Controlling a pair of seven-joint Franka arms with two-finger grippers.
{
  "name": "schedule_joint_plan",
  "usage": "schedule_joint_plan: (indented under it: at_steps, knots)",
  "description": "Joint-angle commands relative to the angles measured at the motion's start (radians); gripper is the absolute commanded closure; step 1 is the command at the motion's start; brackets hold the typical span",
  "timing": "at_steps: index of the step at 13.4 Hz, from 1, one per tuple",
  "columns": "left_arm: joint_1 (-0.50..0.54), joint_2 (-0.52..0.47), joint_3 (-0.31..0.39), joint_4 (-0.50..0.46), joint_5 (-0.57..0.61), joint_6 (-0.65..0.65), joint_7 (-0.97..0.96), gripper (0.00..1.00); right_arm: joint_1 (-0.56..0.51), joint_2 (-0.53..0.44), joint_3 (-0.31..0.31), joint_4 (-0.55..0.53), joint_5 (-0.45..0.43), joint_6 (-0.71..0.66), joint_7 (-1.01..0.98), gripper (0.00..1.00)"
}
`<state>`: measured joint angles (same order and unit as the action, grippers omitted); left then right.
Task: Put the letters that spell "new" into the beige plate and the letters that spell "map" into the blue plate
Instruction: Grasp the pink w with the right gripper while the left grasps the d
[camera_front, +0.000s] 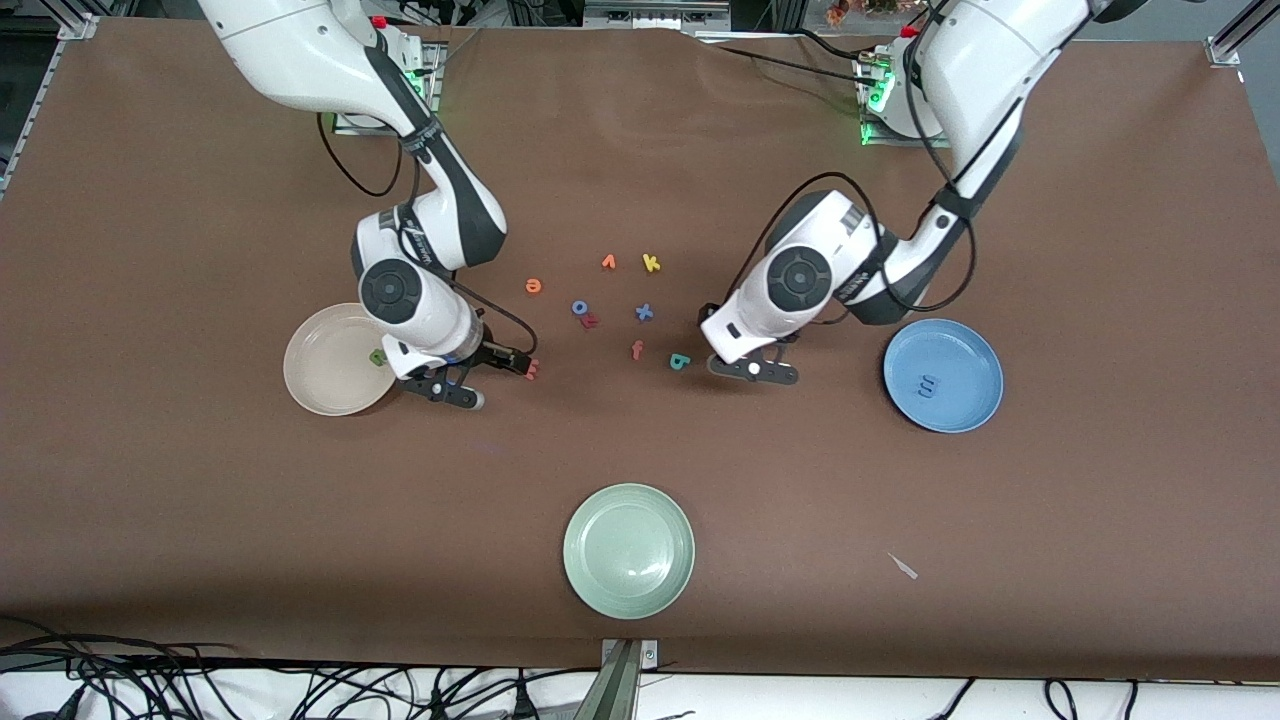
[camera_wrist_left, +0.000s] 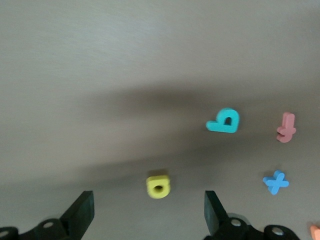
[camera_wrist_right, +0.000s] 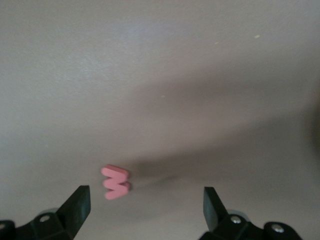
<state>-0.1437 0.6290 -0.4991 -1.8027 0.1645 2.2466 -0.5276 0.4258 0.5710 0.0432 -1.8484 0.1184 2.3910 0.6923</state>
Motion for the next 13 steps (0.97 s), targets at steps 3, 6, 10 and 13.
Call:
schedule_joint_plan:
  at_steps: [3,6,10,13]
  knots:
    - [-0.011,-0.002,0.002,-0.119,0.101,0.14,-0.052,0.04,0.028,0.092,-0.002,0.11,0.017,-0.003,0.07,0.0]
    - [-0.037,0.02,0.004,-0.122,0.188,0.143,-0.132,0.07,0.044,0.112,-0.002,0.117,0.015,0.002,0.067,0.0]
    - [-0.037,0.029,0.001,-0.118,0.26,0.143,-0.152,0.36,0.057,0.125,-0.002,0.112,0.03,0.037,0.07,0.13]
    - [-0.033,0.035,0.001,-0.118,0.26,0.143,-0.157,0.74,0.057,0.127,-0.002,0.107,0.03,0.031,0.062,0.39]
